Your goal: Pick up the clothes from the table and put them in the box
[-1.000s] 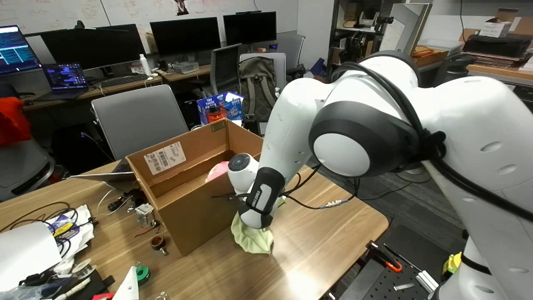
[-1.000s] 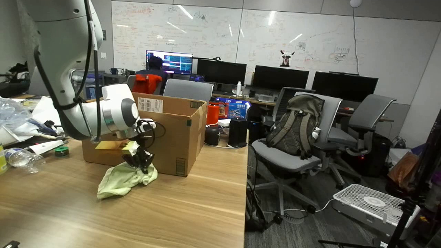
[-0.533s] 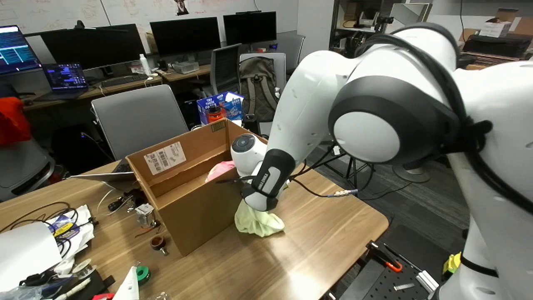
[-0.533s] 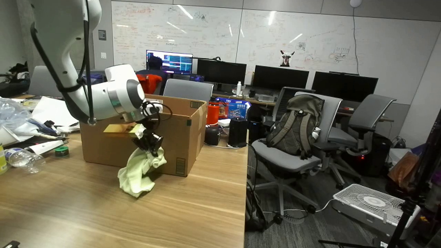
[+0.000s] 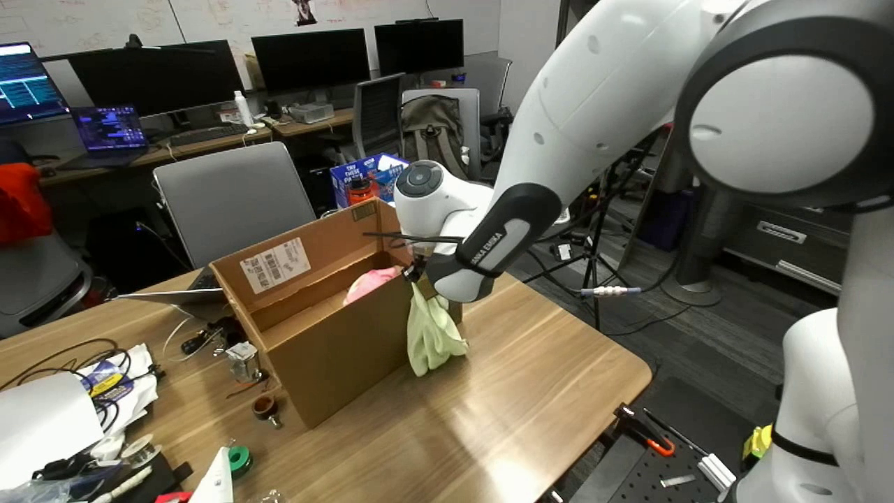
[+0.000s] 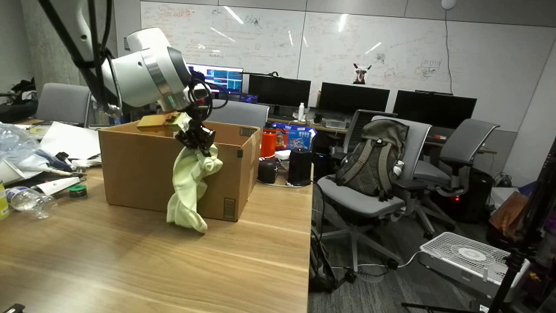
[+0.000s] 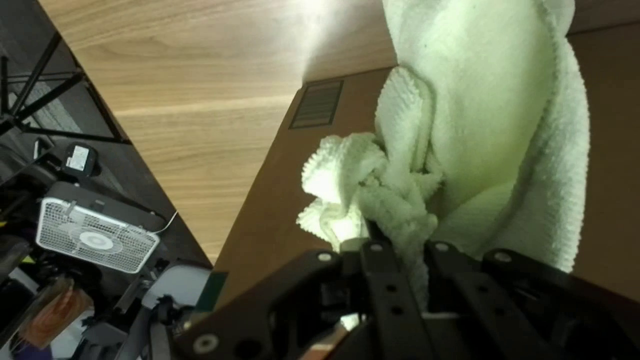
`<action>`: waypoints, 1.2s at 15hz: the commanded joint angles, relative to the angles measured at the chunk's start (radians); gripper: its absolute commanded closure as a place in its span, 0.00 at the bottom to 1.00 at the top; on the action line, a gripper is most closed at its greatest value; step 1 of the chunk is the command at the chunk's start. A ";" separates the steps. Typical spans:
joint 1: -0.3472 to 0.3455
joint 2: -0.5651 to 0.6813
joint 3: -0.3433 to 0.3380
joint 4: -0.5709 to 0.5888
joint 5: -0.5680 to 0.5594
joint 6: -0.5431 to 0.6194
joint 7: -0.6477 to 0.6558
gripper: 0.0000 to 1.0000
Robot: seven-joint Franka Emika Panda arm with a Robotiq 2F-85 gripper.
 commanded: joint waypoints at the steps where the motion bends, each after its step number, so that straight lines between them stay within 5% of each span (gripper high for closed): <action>1: -0.046 -0.161 0.047 -0.013 -0.185 -0.064 0.115 0.91; 5: -0.211 -0.274 0.239 0.006 -0.333 -0.126 0.202 0.91; 8: -0.327 -0.329 0.377 0.013 -0.340 -0.137 0.201 0.91; 9: -0.249 -0.339 0.302 0.013 -0.340 -0.129 0.204 0.91; 13: -0.254 -0.372 0.329 0.040 -0.324 -0.136 0.189 0.91; 14: -0.364 -0.376 0.444 0.051 -0.304 -0.139 0.173 0.91; 18: -0.429 -0.365 0.537 0.139 -0.246 -0.164 0.133 0.91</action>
